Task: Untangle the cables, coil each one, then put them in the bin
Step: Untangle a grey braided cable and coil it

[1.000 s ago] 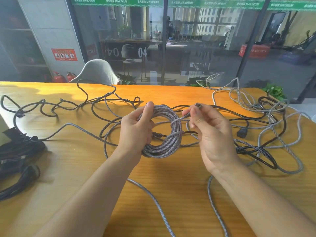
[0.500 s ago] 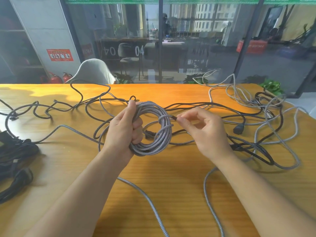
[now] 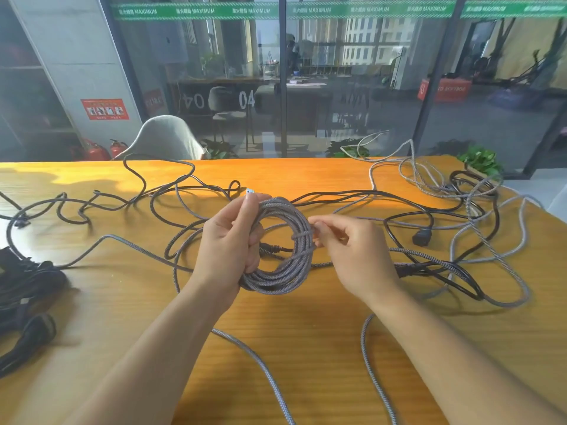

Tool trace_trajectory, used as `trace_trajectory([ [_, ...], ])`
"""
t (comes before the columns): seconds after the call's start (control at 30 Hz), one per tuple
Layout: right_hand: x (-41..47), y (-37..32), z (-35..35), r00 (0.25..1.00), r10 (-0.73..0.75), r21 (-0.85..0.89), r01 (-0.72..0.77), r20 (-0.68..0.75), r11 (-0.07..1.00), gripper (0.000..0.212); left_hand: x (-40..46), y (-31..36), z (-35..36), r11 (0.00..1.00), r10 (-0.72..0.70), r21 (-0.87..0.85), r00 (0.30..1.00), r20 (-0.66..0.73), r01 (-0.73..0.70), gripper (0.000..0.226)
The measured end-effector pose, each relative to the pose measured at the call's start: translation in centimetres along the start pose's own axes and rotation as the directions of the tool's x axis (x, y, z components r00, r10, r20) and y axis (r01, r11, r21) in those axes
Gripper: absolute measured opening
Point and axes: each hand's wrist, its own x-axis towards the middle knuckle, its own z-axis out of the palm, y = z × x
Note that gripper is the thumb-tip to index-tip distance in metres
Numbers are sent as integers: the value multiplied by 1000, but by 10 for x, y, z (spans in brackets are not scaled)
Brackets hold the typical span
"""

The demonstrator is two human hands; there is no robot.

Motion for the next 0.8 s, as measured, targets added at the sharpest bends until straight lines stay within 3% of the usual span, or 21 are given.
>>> trace_trajectory([
  [0.13,0,-4,2,967,208,326,-245,147,913,39,0,-3,3,998,29,62,999,22,-31,29],
  [0.23,-3,-6,9,944,242,414,-317,225,853,71,0,-7,2,996,35,83,998,51,-39,28],
  [0.3,-5,-9,14,946,213,429,-303,246,851,80,-1,-9,3,994,41,102,996,75,-49,30],
  [0.5,-6,-9,16,985,159,457,-175,72,872,59,-5,-8,8,996,-19,88,988,155,6,52],
  [0.63,-3,-10,14,991,130,460,-101,-33,882,50,-7,-7,10,995,-95,-14,983,155,99,39],
  [0.8,0,-6,3,993,79,429,-35,-85,902,52,-1,-4,4,991,-125,54,984,128,119,36],
])
